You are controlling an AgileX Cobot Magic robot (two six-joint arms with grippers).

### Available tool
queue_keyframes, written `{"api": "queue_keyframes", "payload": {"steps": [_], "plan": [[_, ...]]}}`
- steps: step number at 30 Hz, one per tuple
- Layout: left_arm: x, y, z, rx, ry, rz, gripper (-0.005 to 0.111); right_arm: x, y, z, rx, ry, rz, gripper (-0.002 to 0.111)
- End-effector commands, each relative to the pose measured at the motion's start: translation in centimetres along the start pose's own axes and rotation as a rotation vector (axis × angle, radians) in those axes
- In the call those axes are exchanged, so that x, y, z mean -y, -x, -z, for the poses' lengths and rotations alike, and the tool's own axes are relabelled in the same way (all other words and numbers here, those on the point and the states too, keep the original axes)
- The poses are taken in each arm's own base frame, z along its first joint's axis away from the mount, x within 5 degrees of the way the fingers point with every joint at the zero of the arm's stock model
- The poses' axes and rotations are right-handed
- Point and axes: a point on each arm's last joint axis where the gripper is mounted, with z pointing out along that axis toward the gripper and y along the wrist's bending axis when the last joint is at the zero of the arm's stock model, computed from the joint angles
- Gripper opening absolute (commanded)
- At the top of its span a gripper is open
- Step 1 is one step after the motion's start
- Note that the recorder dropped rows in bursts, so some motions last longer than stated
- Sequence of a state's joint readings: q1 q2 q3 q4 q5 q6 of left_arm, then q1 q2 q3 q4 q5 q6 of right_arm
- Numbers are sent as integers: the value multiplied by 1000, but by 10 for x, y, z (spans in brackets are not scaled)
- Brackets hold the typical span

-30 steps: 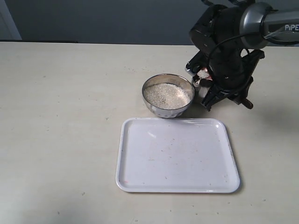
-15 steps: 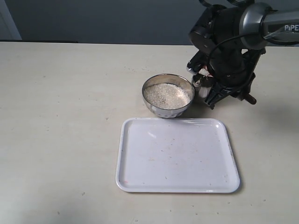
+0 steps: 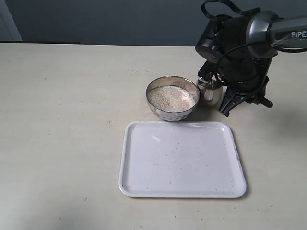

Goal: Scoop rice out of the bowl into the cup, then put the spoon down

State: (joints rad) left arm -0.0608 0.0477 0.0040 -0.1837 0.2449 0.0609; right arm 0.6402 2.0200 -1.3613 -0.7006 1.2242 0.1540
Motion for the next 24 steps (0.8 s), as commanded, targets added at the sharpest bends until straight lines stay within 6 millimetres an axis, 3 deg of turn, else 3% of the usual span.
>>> {"api": "queue_keyframes", "payload": {"steps": [1,18,24], "plan": [[0,3,0,17,-1,5,1,2,0,0,7,-25,-6,-1],[0,3,0,17,-1,5,1,-1,4,8,36,-87,16,-1],[0,3,0,17,-1,5,1,-4,0,2,17,-107,33,-1]]}}
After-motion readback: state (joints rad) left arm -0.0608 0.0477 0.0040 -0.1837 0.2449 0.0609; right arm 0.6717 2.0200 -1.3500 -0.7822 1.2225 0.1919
